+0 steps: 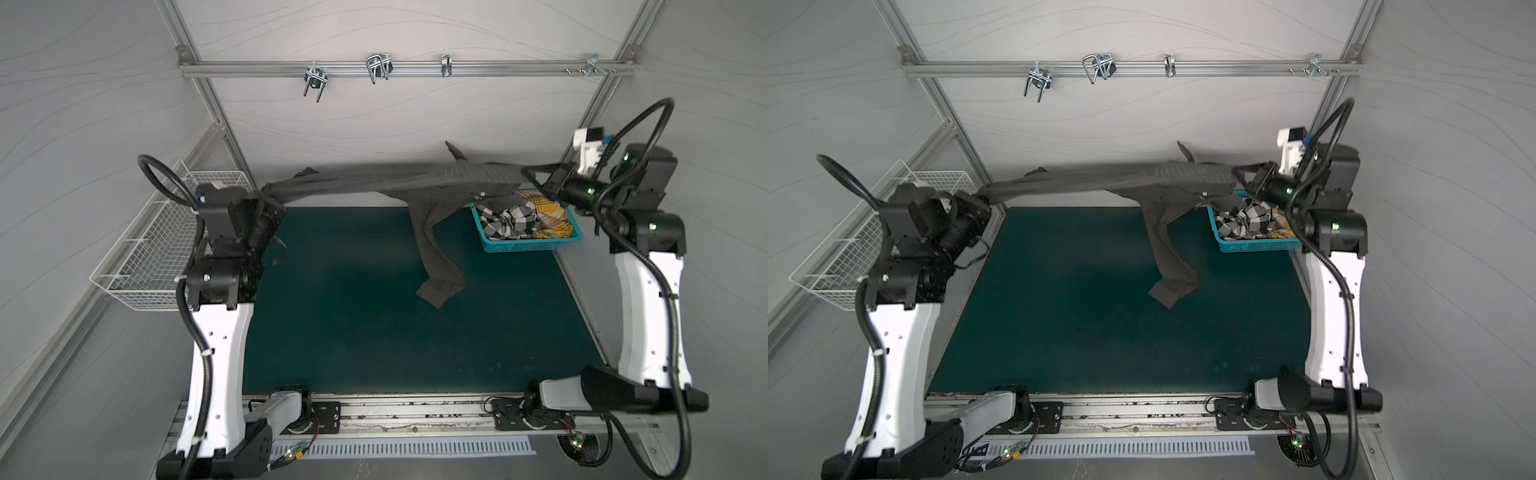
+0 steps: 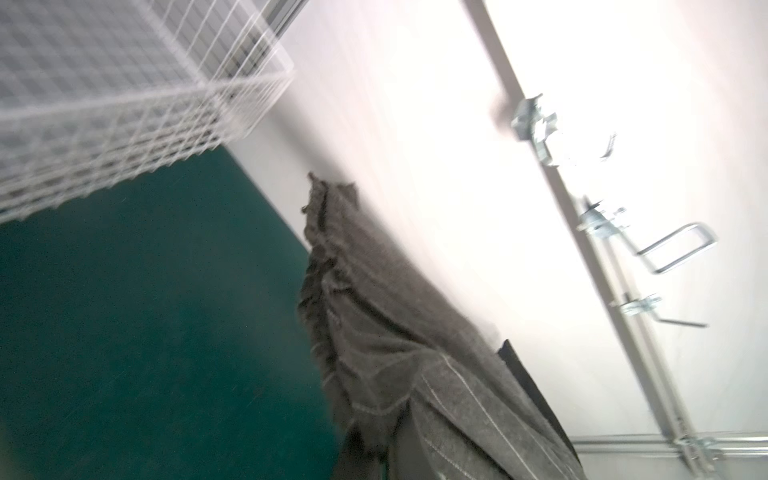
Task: Fold and stack the long sleeve shirts
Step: 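Lift the grey shirt high with both grippers, stretching it out, then lower the stretched shirt flat onto the table with both grippers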
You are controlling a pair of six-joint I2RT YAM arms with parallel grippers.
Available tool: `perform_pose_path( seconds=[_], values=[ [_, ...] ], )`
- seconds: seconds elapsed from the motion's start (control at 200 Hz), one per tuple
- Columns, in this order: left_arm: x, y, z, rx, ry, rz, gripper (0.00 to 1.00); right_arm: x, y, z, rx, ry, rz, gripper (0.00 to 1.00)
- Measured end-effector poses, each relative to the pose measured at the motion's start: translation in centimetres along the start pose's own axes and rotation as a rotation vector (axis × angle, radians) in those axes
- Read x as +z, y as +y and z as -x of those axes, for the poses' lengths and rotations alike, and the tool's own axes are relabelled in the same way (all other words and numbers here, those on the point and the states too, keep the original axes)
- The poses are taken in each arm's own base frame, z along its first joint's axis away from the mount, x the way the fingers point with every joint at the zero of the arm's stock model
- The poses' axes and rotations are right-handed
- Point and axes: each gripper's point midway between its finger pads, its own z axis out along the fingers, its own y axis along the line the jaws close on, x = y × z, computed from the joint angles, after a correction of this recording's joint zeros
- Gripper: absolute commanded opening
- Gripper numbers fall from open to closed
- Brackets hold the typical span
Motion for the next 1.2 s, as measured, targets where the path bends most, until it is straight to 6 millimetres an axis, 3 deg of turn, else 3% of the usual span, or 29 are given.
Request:
perform_pose_path(
  seconds=[0.07, 0.155, 0.21, 0.28, 0.355, 0.42, 0.495, 0.64, 0.725, 0.81, 0.92, 0.985, 1.05, 1.12, 1.17, 1.2],
  values=[
    [1.2, 6.0, -4.5, 0.01, 0.101, 0.123, 0.0, 0.5, -3.6, -5.8, 0.066, 0.1, -0.078, 0.0],
    [2.1, 15.0, -11.1, 0.017, 0.263, 0.334, 0.0, 1.2, -8.8, -14.9, 0.148, 0.282, -0.209, 0.0],
    [1.2, 20.7, -15.4, 0.022, 0.379, 0.479, 0.0, 0.9, -11.9, -21.0, 0.192, 0.415, -0.301, 0.0],
    [-0.7, 25.3, -19.3, 0.024, 0.485, 0.587, 0.0, -0.4, -14.9, -27.6, 0.233, 0.558, -0.395, 0.0],
    [-1.9, 28.1, -22.0, 0.012, 0.545, 0.633, 0.0, -1.8, -17.2, -32.5, 0.274, 0.663, -0.476, 0.0],
    [-2.2, 29.7, -23.5, -0.003, 0.583, 0.666, 0.0, -2.3, -19.1, -35.1, 0.318, 0.73, -0.535, 0.0],
    [-1.9, 30.9, -24.6, -0.018, 0.622, 0.714, 0.0, -1.7, -20.9, -36.7, 0.367, 0.798, -0.597, 0.0],
    [0.4, 31.7, -25.5, -0.021, 0.661, 0.77, 0.0, 1.7, -24.6, -38.2, 0.43, 0.907, -0.683, 0.0],
    [2.5, 31.8, -25.8, -0.016, 0.681, 0.806, 0.0, 4.5, -26.2, -37.7, 0.43, 0.923, -0.702, 0.0],
    [5.4, 31.0, -25.3, -0.011, 0.68, 0.81, 0.0, 8.1, -27.2, -36.0, 0.407, 0.897, -0.686, 0.0],
    [11.4, 28.6, -24.0, -0.027, 0.654, 0.772, 0.0, 13.7, -27.9, -30.9, 0.371, 0.807, -0.631, 0.0],
    [15.6, 25.8, -22.1, -0.043, 0.62, 0.721, 0.0, 17.2, -27.4, -25.5, 0.332, 0.715, -0.572, 0.0],
    [19.0, 21.4, -18.9, -0.055, 0.546, 0.622, 0.0, 19.7, -24.8, -17.5, 0.25, 0.557, -0.484, 0.0],
    [20.5, 14.5, -13.4, -0.06, 0.416, 0.472, 0.0, 19.7, -20.5, -9.4, 0.157, 0.389, -0.391, 0.0],
    [19.5, 8.9, -8.9, -0.06, 0.306, 0.343, 0.0, 17.7, -15.9, -3.3, 0.068, 0.243, -0.319, 0.0],
    [18.1, 6.0, -6.5, -0.06, 0.245, 0.272, 0.0, 16.1, -13.8, -1.3, 0.034, 0.186, -0.293, 0.0]
  ],
)
